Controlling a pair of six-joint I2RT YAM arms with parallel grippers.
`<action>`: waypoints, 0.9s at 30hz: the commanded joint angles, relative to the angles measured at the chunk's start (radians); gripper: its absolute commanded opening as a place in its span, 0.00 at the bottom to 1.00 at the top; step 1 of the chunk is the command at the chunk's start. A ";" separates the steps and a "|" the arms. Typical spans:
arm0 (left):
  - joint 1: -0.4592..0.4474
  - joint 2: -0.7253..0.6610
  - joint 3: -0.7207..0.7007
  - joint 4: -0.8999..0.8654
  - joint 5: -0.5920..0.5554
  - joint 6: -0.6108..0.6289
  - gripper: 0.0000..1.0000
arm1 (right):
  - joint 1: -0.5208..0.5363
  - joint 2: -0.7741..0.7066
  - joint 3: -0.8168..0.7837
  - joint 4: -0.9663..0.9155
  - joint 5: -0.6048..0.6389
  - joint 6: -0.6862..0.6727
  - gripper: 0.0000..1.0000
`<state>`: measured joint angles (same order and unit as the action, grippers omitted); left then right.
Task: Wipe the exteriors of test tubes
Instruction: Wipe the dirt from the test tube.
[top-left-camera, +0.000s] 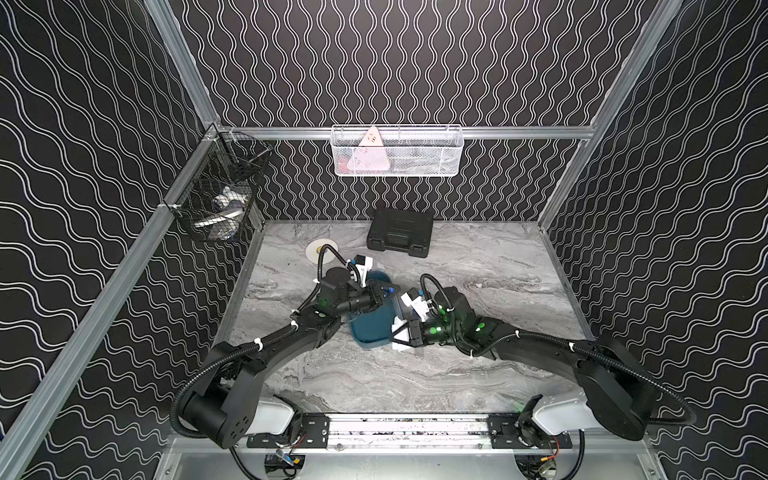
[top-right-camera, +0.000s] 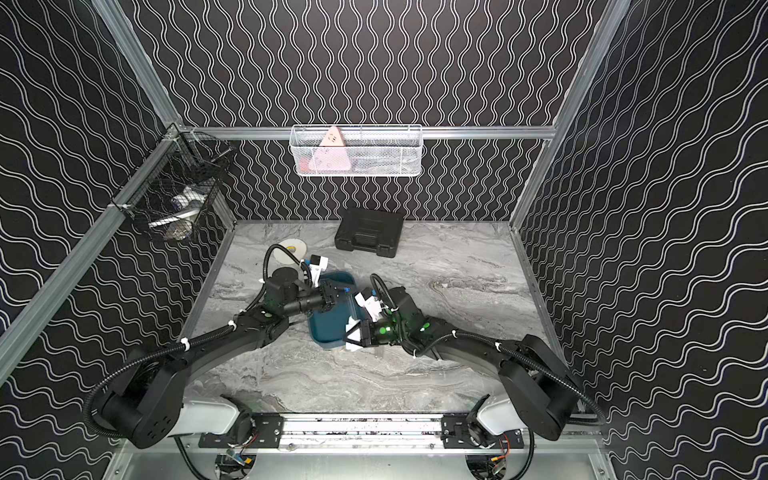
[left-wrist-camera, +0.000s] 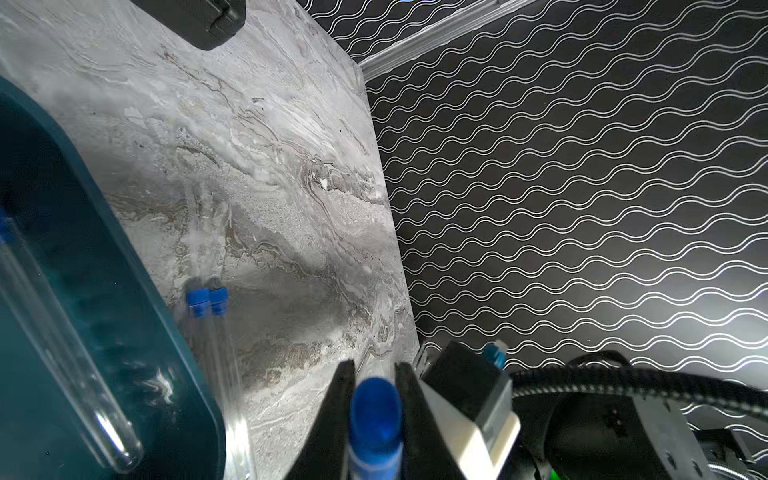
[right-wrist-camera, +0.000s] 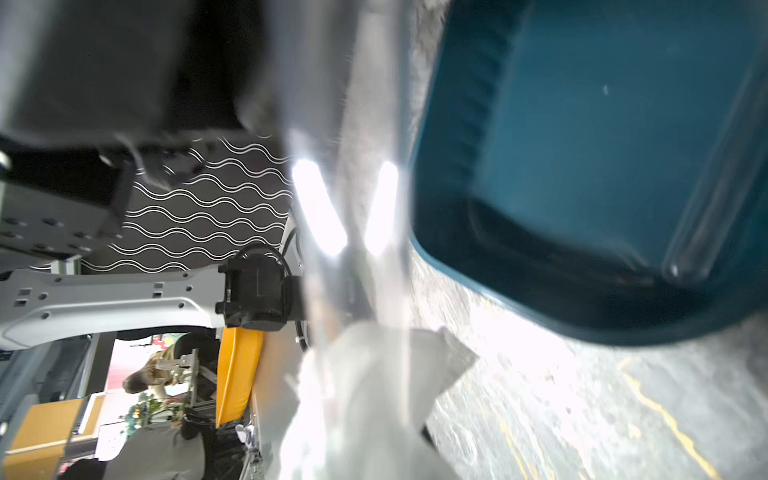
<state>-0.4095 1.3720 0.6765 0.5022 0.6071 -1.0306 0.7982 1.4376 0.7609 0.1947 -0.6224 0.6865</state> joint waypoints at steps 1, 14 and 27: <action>0.000 -0.003 0.005 0.018 0.002 0.008 0.16 | -0.026 0.047 0.122 -0.072 0.000 -0.101 0.19; 0.011 -0.019 -0.006 0.021 -0.004 0.003 0.16 | -0.041 0.030 0.081 0.030 -0.039 -0.021 0.18; 0.099 0.030 0.081 -0.071 0.019 0.080 0.16 | 0.030 -0.099 -0.160 0.055 0.066 0.060 0.18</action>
<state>-0.3370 1.3937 0.7185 0.4759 0.6144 -1.0176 0.8268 1.3540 0.6102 0.2852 -0.5846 0.7483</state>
